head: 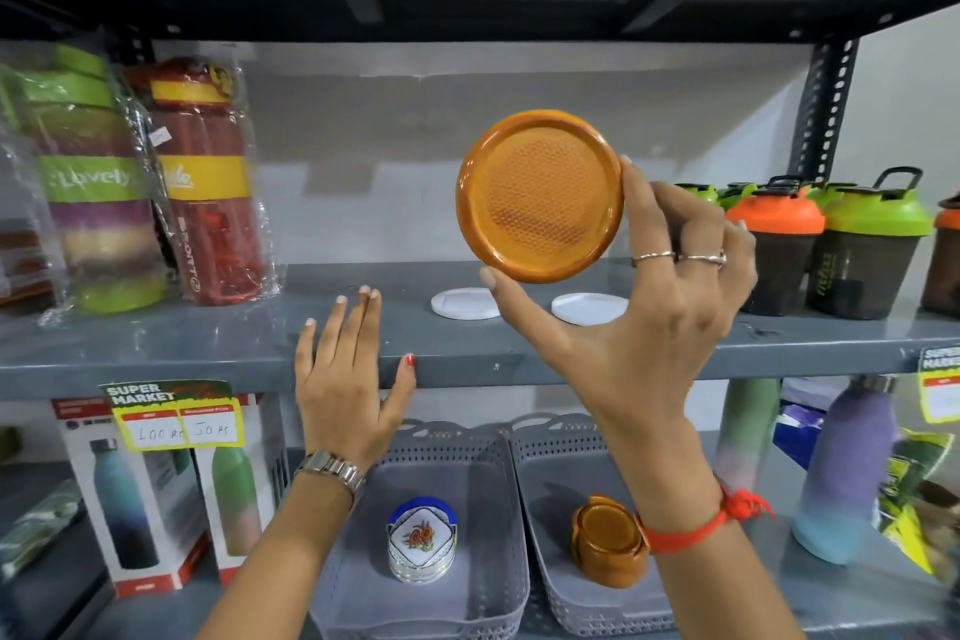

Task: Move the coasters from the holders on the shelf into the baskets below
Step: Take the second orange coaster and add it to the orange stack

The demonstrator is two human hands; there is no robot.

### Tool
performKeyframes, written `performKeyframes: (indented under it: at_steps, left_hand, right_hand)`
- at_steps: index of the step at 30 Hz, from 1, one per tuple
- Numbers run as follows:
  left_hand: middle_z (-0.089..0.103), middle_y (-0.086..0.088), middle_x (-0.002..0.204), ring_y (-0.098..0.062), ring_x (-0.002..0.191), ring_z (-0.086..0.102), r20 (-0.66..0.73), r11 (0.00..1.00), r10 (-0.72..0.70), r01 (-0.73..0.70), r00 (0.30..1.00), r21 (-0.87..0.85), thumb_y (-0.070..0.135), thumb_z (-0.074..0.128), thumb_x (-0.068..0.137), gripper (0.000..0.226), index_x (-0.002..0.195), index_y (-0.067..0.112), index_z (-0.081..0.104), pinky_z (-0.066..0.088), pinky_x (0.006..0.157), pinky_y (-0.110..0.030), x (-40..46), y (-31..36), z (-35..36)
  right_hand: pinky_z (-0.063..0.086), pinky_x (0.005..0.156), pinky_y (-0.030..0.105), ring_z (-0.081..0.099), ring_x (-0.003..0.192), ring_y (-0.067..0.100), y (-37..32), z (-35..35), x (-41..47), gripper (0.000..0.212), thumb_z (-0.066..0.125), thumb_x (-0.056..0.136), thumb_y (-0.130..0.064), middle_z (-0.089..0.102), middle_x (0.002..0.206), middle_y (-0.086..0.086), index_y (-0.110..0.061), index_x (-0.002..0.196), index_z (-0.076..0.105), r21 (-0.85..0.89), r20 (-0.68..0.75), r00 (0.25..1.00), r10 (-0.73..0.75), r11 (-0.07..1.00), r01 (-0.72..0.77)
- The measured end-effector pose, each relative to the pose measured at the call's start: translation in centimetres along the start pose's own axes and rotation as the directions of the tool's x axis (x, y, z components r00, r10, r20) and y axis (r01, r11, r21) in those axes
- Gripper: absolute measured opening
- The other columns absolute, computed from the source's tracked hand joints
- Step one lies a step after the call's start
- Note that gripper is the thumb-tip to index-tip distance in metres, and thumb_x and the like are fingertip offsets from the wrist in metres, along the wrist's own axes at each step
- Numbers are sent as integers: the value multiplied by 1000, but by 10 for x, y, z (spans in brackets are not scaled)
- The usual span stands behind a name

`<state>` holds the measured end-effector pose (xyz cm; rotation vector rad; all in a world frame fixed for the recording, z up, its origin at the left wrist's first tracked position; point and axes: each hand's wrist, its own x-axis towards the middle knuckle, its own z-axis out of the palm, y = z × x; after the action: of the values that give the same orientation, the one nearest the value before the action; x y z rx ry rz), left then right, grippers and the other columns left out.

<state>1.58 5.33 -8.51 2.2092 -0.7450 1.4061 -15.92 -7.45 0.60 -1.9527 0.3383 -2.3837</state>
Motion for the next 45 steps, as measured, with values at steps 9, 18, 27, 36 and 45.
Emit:
performKeyframes:
  at_steps: [9,18,27,36,45]
  left_hand:
    - [44,-9,141,-27,132,38,-14,999,-29,28,999,-28,43,34,87,64,138,5,40,14,112,-44,-1,4,0]
    - [37,-8,145,-23,137,29,-89,992,91,-98,992,-76,39,36,88,59,139,8,37,5,114,-46,-10,41,9]
    - [45,-7,140,-23,133,33,-183,987,101,-122,978,-108,33,39,87,54,135,9,44,3,115,-40,-15,60,30]
    - [47,-6,139,-22,131,35,-242,991,128,-136,962,-18,35,34,89,52,136,14,43,7,115,-36,-19,56,42]
    - [50,-4,137,-19,130,36,-320,991,132,-131,938,24,39,27,90,53,136,15,42,8,115,-34,-18,56,51]
  right_hand:
    - [43,91,56,54,105,28,0,-12,-8,88,54,62,-82,65,110,10,-13,116,68,-22,90,992,90,996,-88]
    - [45,86,47,55,101,27,44,-35,-83,90,47,61,-87,62,108,5,-15,110,70,-132,307,895,324,946,-297]
    - [35,103,53,50,114,34,126,-34,-189,100,34,52,-90,62,119,7,-19,114,68,-662,561,504,657,722,-204]
    - [15,112,65,31,137,36,188,9,-233,89,53,62,-80,46,143,13,-15,122,64,-741,672,90,735,663,107]
    - [7,111,70,23,140,37,203,18,-252,82,56,67,-76,42,146,12,-17,123,62,-710,684,-46,728,679,189]
